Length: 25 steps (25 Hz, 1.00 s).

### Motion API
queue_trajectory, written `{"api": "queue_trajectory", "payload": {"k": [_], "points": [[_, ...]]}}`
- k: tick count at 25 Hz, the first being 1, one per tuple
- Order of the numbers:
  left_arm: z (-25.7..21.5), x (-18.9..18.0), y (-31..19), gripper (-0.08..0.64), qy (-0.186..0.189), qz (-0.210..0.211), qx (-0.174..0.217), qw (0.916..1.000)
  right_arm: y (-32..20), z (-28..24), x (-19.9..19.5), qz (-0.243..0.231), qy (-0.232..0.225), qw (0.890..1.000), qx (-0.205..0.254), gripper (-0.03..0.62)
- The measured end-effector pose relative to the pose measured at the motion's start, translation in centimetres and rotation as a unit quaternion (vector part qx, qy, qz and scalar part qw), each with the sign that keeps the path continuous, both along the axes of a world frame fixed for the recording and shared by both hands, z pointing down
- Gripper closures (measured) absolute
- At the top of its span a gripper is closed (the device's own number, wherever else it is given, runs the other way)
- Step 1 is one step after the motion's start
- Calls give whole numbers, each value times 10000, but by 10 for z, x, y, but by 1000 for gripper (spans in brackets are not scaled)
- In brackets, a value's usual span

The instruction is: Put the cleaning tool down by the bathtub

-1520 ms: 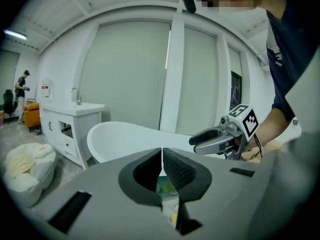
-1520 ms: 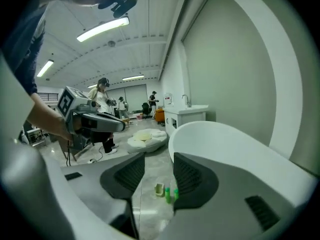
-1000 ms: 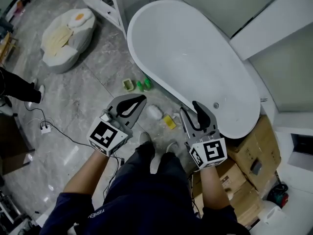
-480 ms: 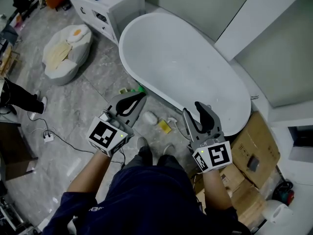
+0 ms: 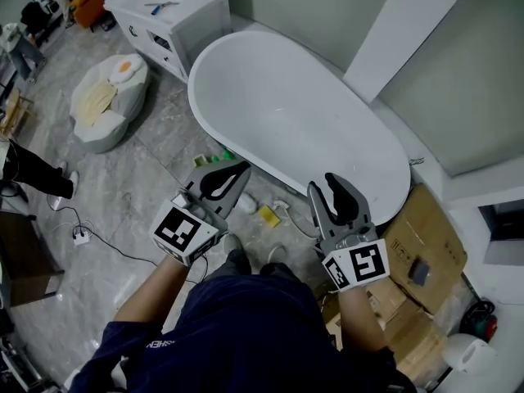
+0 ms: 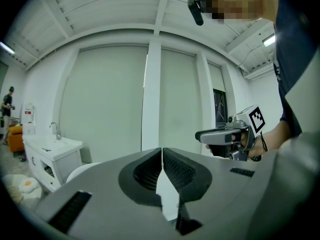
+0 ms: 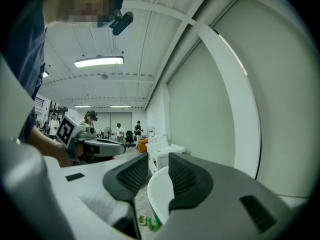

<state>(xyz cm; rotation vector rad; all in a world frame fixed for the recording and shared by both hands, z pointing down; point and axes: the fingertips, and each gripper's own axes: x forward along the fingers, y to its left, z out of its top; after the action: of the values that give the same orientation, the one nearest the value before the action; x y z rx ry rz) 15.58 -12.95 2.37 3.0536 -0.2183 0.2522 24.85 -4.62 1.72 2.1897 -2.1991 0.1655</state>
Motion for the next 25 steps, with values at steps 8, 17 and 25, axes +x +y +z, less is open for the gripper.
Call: {"api": "queue_trajectory", "payload": {"k": [8, 17, 25], "points": [[-10, 27, 15, 526, 53, 171, 51, 9998, 14, -10, 19, 85, -2, 9999, 140, 521], [-19, 49, 24, 526, 148, 311, 99, 9994, 17, -23, 29, 78, 3, 9996, 286, 557], [-25, 60, 33, 526, 211, 464, 123, 9986, 25, -27, 36, 132, -13, 9993, 354, 584]]}}
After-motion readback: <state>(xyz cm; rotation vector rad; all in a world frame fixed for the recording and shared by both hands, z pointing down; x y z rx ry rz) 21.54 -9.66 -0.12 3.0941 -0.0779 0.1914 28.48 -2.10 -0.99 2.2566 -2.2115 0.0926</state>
